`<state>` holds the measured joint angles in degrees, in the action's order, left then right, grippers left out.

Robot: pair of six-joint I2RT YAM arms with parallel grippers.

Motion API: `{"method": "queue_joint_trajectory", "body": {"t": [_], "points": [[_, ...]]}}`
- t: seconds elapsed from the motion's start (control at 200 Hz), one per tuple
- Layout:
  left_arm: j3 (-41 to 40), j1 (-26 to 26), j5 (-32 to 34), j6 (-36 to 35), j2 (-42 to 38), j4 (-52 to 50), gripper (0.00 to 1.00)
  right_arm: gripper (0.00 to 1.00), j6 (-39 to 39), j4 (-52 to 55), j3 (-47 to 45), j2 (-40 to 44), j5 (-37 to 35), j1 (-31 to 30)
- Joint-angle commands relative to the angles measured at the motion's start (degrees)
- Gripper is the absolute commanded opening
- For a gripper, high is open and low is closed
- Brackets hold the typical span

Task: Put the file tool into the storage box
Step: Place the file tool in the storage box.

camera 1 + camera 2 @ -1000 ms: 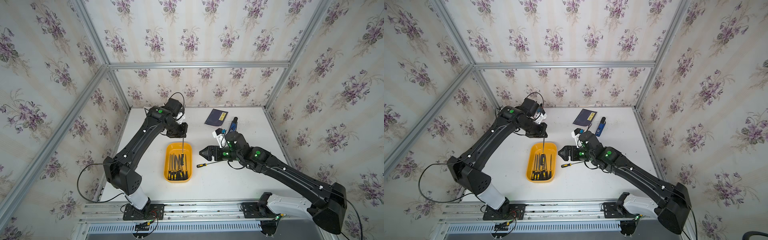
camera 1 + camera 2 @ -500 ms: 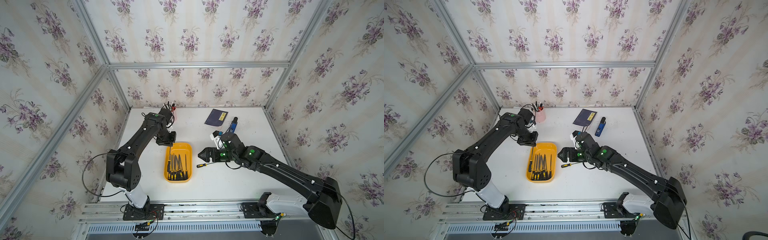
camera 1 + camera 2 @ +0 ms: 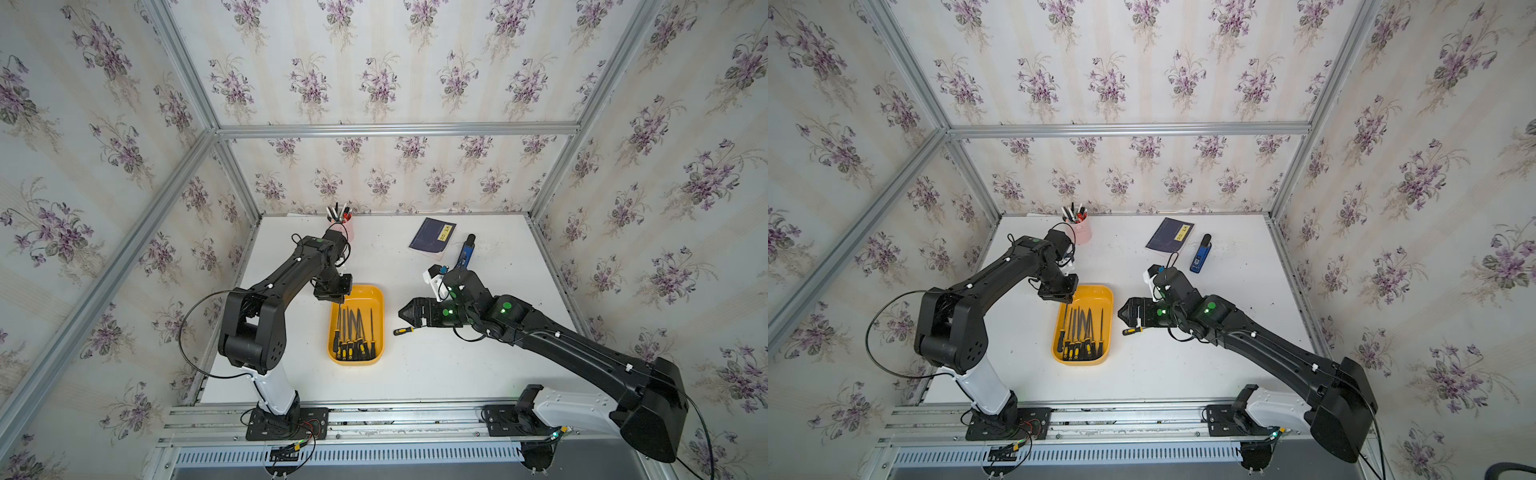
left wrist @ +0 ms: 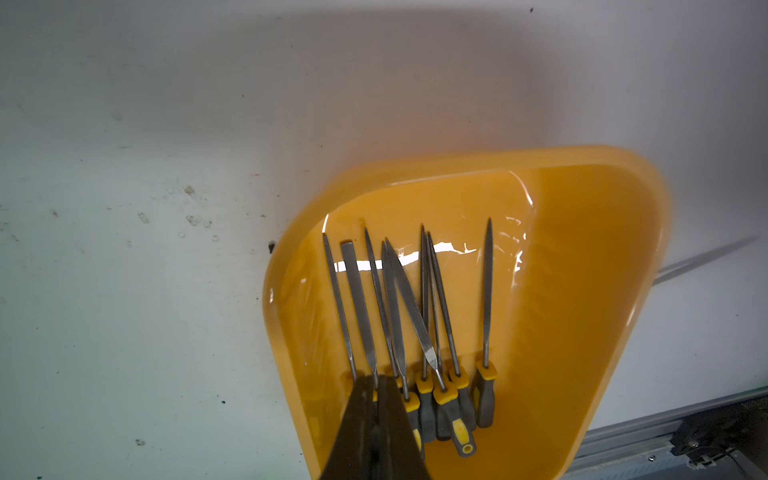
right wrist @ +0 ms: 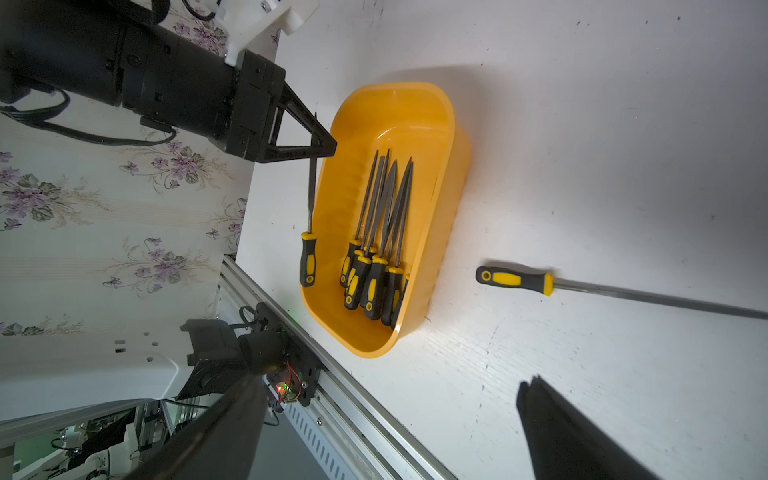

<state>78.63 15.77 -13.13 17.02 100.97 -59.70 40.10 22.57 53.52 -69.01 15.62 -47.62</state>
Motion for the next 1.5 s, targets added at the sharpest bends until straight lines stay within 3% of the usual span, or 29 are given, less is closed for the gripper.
{"method": "queue_joint_trajectory", "body": {"t": [0.0, 1.004, 1.499], "points": [[-0.99, -0.08, -0.22, 0.82, 0.39, 1.69, 0.0, 1.0, 0.33, -0.59, -0.5, 0.2, -0.6, -0.02], [-9.8, 0.11, -0.12, 1.14, 2.57, 7.06, 0.0, 1.0, 0.64, -1.11, -4.65, -1.01, -2.53, 0.0], [-10.15, 0.08, 1.34, 2.12, 0.89, 6.73, 0.32, 1.0, 6.18, 3.64, -1.53, -9.22, -4.31, 0.02]]}}
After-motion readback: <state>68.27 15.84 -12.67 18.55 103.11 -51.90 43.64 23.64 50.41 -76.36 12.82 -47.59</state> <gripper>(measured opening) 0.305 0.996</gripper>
